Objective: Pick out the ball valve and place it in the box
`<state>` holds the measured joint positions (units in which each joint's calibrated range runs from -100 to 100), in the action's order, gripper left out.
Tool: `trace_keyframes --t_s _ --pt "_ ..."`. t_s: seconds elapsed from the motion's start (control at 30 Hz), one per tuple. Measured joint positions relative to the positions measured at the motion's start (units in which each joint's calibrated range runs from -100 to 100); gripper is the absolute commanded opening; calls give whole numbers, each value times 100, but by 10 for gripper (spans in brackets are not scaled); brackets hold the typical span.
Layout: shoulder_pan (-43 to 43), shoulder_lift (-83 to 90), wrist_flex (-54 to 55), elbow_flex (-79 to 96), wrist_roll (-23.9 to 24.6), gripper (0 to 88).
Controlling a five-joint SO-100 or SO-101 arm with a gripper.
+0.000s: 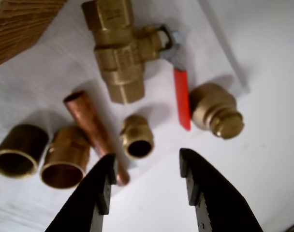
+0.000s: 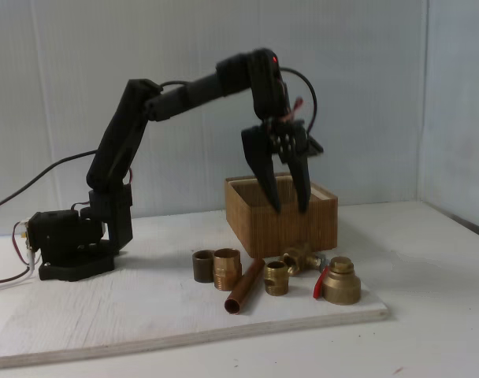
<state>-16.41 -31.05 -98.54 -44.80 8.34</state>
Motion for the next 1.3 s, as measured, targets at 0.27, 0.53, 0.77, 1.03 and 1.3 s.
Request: trace_keyframes --t_s 0.27,0.53,0.77,1.03,1.3 --pt "67 -542 0 0 511 138" --pt "237 -644 0 -9 532 139" --pt "215 -644 9 -45 501 133" --pt "259 -644 112 -45 274 133" --pt "282 -644 120 -45 238 133"
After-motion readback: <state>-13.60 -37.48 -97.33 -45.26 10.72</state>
